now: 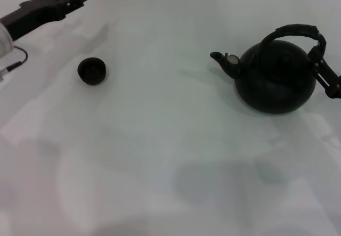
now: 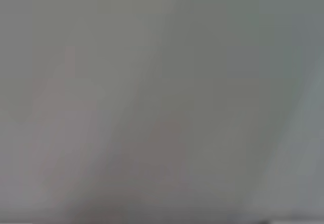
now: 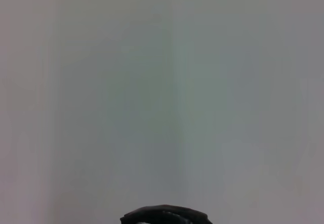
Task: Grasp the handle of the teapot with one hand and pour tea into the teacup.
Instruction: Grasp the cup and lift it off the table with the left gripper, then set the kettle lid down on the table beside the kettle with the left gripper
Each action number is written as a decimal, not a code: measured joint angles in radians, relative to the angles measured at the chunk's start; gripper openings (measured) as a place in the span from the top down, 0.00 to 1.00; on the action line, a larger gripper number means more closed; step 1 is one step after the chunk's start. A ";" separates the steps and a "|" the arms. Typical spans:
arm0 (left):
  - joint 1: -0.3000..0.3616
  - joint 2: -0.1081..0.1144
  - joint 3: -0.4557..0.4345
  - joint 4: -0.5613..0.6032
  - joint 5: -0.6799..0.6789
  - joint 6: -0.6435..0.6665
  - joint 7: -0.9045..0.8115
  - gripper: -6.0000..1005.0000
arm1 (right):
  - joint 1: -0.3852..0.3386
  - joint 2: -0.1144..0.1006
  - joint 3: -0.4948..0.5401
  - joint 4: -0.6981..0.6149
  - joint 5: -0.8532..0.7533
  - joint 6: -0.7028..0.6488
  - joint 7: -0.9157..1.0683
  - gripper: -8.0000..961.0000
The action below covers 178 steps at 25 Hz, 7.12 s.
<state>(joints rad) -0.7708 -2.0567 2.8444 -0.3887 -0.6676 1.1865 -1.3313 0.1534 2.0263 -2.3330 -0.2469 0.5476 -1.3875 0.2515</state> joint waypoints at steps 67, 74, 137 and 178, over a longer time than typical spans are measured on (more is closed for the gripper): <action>-0.363 -0.019 0.003 -0.201 0.987 0.041 -0.375 0.16 | 0.014 0.000 0.008 -0.003 0.022 0.018 0.000 0.11; -0.361 -0.020 0.003 -0.182 1.014 0.028 -0.385 0.16 | 0.012 0.000 0.007 -0.009 0.023 0.018 0.000 0.11; -0.566 -0.022 0.002 0.238 1.269 -0.087 -0.425 0.30 | 0.015 -0.002 0.008 -0.009 0.034 0.012 0.000 0.11; -0.565 -0.020 0.001 0.287 1.334 -0.113 -0.453 0.27 | 0.013 0.000 0.008 -0.007 0.049 0.014 0.000 0.11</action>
<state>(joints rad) -1.3356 -2.0769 2.8455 -0.1014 0.6662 1.0733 -1.7839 0.1668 2.0264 -2.3255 -0.2536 0.5968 -1.3738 0.2515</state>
